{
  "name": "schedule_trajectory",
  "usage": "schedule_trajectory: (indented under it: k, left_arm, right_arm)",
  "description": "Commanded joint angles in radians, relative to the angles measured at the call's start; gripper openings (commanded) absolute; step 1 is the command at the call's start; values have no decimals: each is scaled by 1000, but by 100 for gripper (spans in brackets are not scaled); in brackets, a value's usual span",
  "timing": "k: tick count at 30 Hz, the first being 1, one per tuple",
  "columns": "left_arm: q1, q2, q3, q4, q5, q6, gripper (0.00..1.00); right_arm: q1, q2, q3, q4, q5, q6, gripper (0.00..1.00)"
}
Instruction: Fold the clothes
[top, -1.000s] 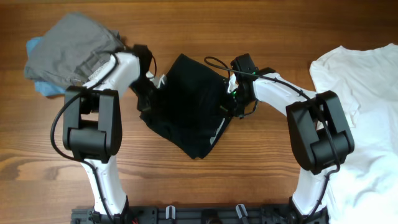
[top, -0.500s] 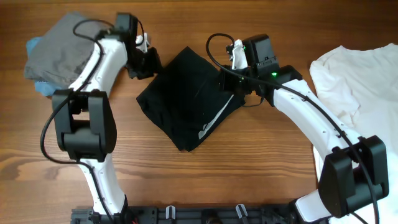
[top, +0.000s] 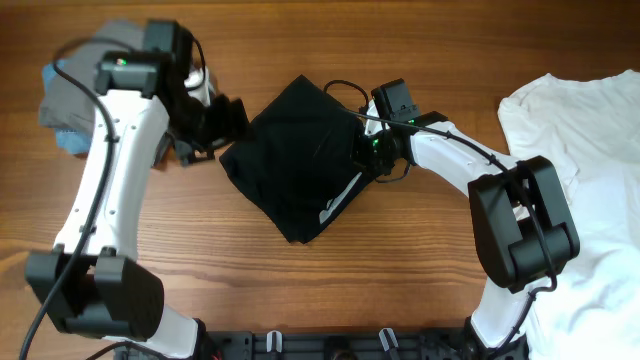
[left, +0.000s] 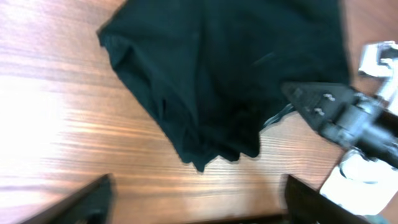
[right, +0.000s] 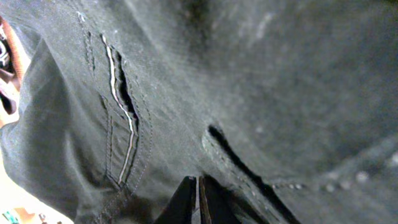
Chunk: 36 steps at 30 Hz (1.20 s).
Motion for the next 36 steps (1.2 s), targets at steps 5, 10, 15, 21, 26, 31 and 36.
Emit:
schedule_trajectory:
  k: [5,10,15,21,26,31,36]
  left_arm:
    - [7,32,-569,544,307,-227,100]
    - [-48,37,-734,875,264,-483,100]
    - [-86,58,-795,880,190,-500,100]
    - [111,29,-795,675,184,-244,100]
    - [24,32,-795,803,204,-237,100]
    - [126,-101,-759,795,484,-102,100]
    - [170,-230,-760,510,224,-15,100]
  right_arm:
    - [5,20,-1,-5,-26,17,8]
    - [5,20,-1,-8,-31,-8,8]
    - [5,20,-1,-9,-49,-9,8]
    - [5,20,-1,-11,-49,-8,8]
    - [5,20,-1,-13,-49,-8,8]
    - [5,20,-1,-16,-49,-9,8]
    - [5,20,-1,-16,-76,-8,8]
